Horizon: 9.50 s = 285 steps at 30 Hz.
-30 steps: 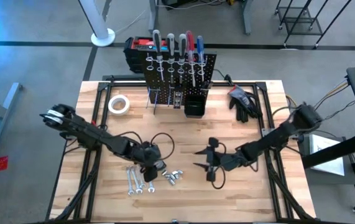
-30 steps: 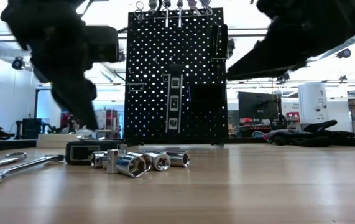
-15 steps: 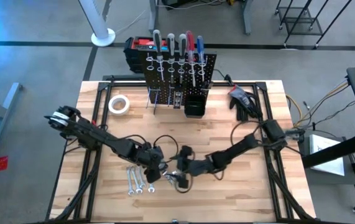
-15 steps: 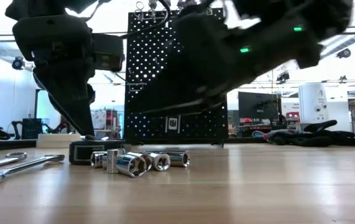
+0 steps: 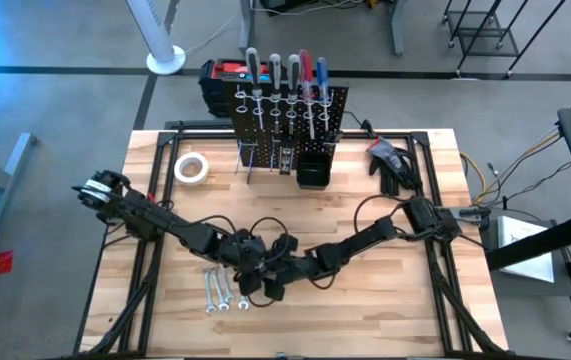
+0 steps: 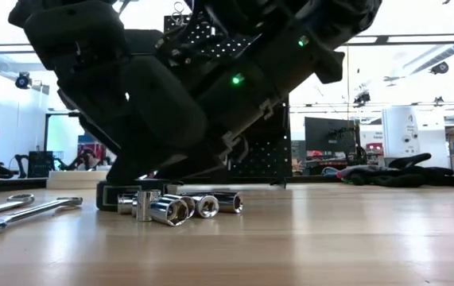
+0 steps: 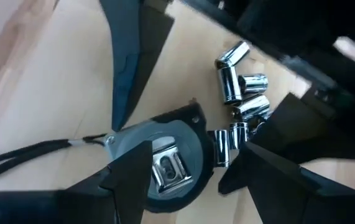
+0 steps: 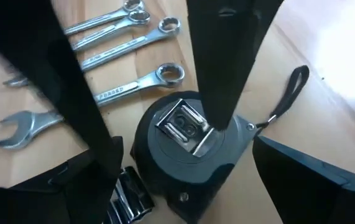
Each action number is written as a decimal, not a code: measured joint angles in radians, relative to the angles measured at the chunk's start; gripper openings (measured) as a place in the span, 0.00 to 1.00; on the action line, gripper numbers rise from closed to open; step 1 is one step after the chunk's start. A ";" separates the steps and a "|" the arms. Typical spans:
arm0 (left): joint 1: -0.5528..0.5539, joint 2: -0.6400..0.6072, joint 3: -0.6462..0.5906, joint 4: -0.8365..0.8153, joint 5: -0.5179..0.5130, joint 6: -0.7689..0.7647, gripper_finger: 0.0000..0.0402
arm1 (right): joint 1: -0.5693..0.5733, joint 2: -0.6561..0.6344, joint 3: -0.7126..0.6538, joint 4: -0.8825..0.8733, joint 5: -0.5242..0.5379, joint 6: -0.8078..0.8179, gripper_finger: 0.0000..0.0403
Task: Hang tools onto peg board
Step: Hang the gray measuring tape on the pegboard, then hang the left wrench on the pegboard
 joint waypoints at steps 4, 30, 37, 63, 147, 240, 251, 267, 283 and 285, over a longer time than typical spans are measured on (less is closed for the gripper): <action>0.000 -0.024 0.005 -0.043 -0.005 -0.048 0.57 | -0.006 0.019 0.009 0.005 -0.020 0.042 0.87; -0.110 -0.364 0.037 -0.447 -0.320 -0.208 0.57 | -0.040 0.070 0.009 0.027 0.040 -0.036 0.48; -0.176 -0.390 0.037 -0.472 -0.431 -0.259 0.57 | -0.014 0.029 -0.008 -0.006 0.074 -0.089 0.47; -0.259 -0.285 -0.248 0.107 -0.806 -0.292 0.57 | 0.181 -0.361 -0.472 0.239 0.874 -0.393 0.47; -0.209 -0.278 -0.417 0.326 -0.908 -0.251 0.57 | 0.026 -0.363 -0.375 0.197 0.794 -0.845 0.47; -0.210 -0.278 -0.419 0.393 -0.839 -0.276 0.57 | -0.360 -0.510 -0.384 0.262 0.203 -0.577 0.01; -0.209 -0.278 -0.419 0.412 -0.838 -0.253 0.57 | -0.413 -0.510 -0.384 0.308 0.247 -0.563 0.00; -0.211 -0.278 -0.419 0.415 -0.481 -0.073 0.57 | -0.273 -0.548 -0.385 0.301 0.261 -0.552 0.03; -0.214 -0.187 -0.270 0.188 -0.308 -0.571 0.57 | 0.022 -0.599 -0.385 0.038 0.262 -0.328 0.14; -0.215 -0.131 -0.221 0.115 -0.287 -0.630 0.57 | 0.040 -0.599 -0.385 0.008 0.263 -0.290 0.14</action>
